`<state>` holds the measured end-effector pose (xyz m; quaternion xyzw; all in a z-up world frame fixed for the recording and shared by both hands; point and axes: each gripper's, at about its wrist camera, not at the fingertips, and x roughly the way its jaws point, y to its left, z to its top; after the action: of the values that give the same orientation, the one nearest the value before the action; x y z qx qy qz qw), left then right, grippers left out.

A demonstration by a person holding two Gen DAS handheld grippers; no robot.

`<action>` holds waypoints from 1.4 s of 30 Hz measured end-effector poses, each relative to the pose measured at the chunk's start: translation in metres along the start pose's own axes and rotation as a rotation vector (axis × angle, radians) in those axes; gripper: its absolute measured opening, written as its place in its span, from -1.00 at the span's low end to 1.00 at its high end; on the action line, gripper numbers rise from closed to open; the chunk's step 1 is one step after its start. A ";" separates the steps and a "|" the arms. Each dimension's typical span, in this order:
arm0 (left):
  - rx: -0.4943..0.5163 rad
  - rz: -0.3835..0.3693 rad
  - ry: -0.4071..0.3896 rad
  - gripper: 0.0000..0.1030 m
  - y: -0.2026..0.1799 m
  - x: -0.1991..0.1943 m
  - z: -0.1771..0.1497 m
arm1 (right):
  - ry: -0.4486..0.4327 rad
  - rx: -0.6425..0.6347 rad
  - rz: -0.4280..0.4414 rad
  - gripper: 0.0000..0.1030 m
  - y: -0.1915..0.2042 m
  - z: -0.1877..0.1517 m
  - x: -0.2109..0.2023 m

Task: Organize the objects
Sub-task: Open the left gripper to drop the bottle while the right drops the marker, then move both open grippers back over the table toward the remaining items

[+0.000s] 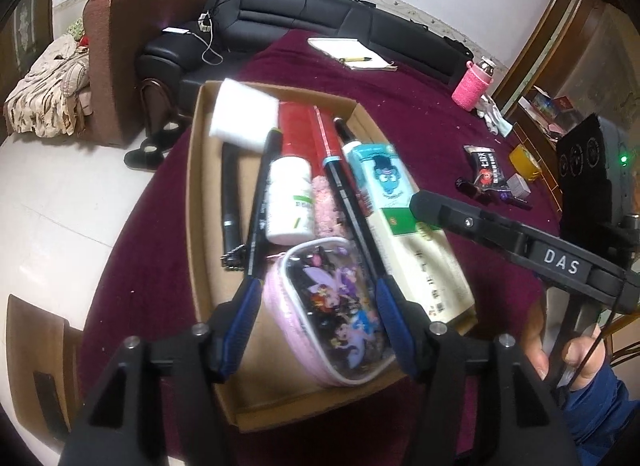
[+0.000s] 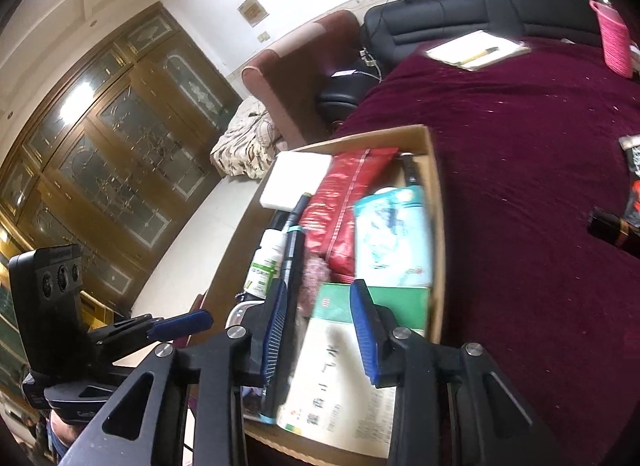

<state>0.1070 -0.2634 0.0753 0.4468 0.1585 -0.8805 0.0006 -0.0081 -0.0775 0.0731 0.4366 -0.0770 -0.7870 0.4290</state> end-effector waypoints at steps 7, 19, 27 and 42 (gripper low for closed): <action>0.050 -0.034 -0.012 0.20 -0.037 -0.003 0.004 | -0.032 0.050 -0.017 -0.17 -0.036 0.000 -0.028; 0.242 -0.134 -0.013 0.29 -0.158 0.037 0.040 | -0.202 0.214 -0.219 -0.10 -0.183 0.023 -0.135; 0.151 -0.234 0.074 0.28 -0.213 0.140 0.075 | -0.251 0.410 -0.256 -0.06 -0.257 0.018 -0.168; 0.224 -0.160 0.014 0.29 -0.269 0.125 0.085 | -0.343 0.442 -0.246 -0.07 -0.258 0.019 -0.199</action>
<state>-0.0735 -0.0139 0.0990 0.4362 0.0943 -0.8867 -0.1206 -0.1296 0.2251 0.0803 0.3860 -0.2644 -0.8596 0.2055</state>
